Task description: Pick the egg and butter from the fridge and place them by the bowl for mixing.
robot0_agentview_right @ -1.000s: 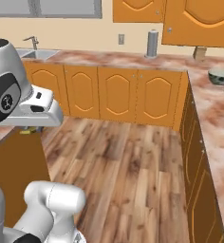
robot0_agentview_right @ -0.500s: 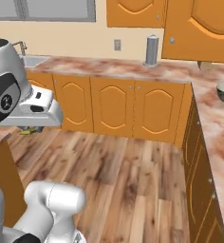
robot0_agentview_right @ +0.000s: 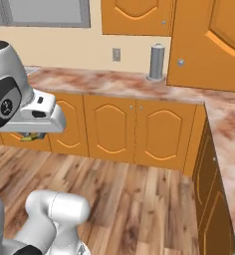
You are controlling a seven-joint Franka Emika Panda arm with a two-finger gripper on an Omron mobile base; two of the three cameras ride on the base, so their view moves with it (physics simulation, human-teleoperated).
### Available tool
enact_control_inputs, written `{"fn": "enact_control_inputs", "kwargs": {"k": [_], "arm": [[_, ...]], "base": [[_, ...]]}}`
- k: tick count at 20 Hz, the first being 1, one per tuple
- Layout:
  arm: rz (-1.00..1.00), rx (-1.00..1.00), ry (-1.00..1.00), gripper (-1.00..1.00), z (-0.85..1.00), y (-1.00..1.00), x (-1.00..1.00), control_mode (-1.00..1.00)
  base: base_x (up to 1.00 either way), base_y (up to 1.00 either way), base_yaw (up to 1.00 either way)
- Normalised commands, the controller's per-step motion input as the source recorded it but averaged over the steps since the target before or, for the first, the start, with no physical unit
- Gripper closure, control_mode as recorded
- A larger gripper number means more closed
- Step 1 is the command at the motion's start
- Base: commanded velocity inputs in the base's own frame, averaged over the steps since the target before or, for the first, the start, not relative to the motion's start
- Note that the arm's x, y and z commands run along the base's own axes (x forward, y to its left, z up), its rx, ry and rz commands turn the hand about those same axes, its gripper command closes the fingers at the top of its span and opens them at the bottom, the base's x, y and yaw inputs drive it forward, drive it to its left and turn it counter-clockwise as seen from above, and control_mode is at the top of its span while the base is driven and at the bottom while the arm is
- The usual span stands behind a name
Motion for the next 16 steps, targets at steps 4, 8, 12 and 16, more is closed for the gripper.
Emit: {"fn": "enact_control_inputs", "kwargs": {"k": [4,8,12,16], "arm": [[0.0,0.0,0.0,1.0,0.0,0.0,0.0,1.0],[0.0,0.0,0.0,1.0,0.0,0.0,0.0,1.0],[0.0,0.0,0.0,1.0,0.0,0.0,0.0,1.0],[0.0,0.0,0.0,1.0,0.0,0.0,0.0,1.0]], "base": [[1.0,0.04,0.0],[1.0,0.09,0.0],[1.0,0.13,-0.02],[0.97,0.02,-0.18]]}}
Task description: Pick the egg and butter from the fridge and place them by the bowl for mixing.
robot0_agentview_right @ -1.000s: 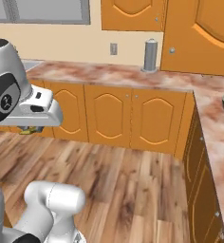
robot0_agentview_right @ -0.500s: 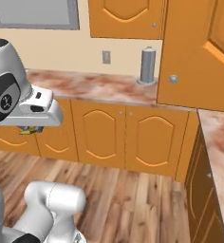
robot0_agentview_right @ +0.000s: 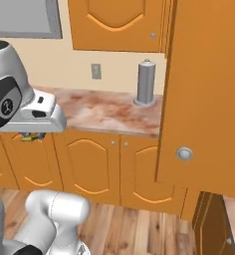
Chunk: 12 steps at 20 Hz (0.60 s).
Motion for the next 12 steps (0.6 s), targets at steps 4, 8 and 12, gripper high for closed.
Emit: {"fn": "enact_control_inputs", "kwargs": {"k": [4,8,12], "arm": [[0.0,0.0,0.0,1.0,0.0,0.0,0.0,1.0],[0.0,0.0,0.0,1.0,0.0,0.0,0.0,1.0],[0.0,0.0,0.0,1.0,0.0,0.0,0.0,1.0]], "base": [[0.82,0.0,-0.39],[0.38,0.0,-0.59],[0.06,-0.01,-0.79]]}}
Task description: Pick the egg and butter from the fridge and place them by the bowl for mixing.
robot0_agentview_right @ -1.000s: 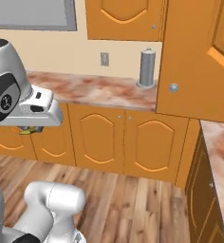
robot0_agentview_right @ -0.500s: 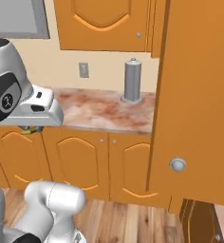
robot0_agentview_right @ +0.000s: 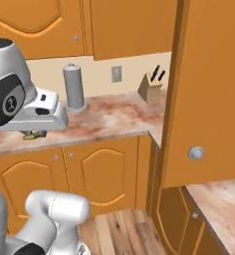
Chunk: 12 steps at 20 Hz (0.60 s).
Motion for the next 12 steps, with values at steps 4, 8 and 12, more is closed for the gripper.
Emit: {"fn": "enact_control_inputs", "kwargs": {"k": [4,8,12], "arm": [[0.0,0.0,0.0,1.0,0.0,0.0,0.0,1.0],[0.0,0.0,0.0,1.0,0.0,0.0,0.0,1.0],[0.0,0.0,0.0,1.0,0.0,0.0,0.0,1.0]], "base": [[0.0,-0.02,-0.85],[0.0,0.0,-0.9],[0.0,0.0,-0.89]]}}
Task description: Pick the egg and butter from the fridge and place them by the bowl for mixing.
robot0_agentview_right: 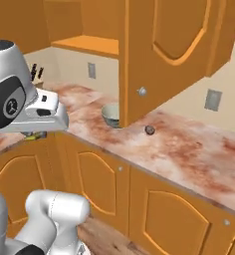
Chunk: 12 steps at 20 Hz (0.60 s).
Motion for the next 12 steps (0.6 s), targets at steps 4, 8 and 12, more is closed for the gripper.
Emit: {"fn": "enact_control_inputs", "kwargs": {"k": [4,8,12], "arm": [[0.0,0.0,0.0,1.0,0.0,0.0,0.0,1.0],[0.0,0.0,0.0,1.0,0.0,0.0,0.0,1.0],[0.0,0.0,0.0,1.0,0.0,0.0,0.0,1.0]], "base": [[0.04,0.0,-0.81],[0.18,0.08,-0.75],[0.18,0.58,-0.49]]}}
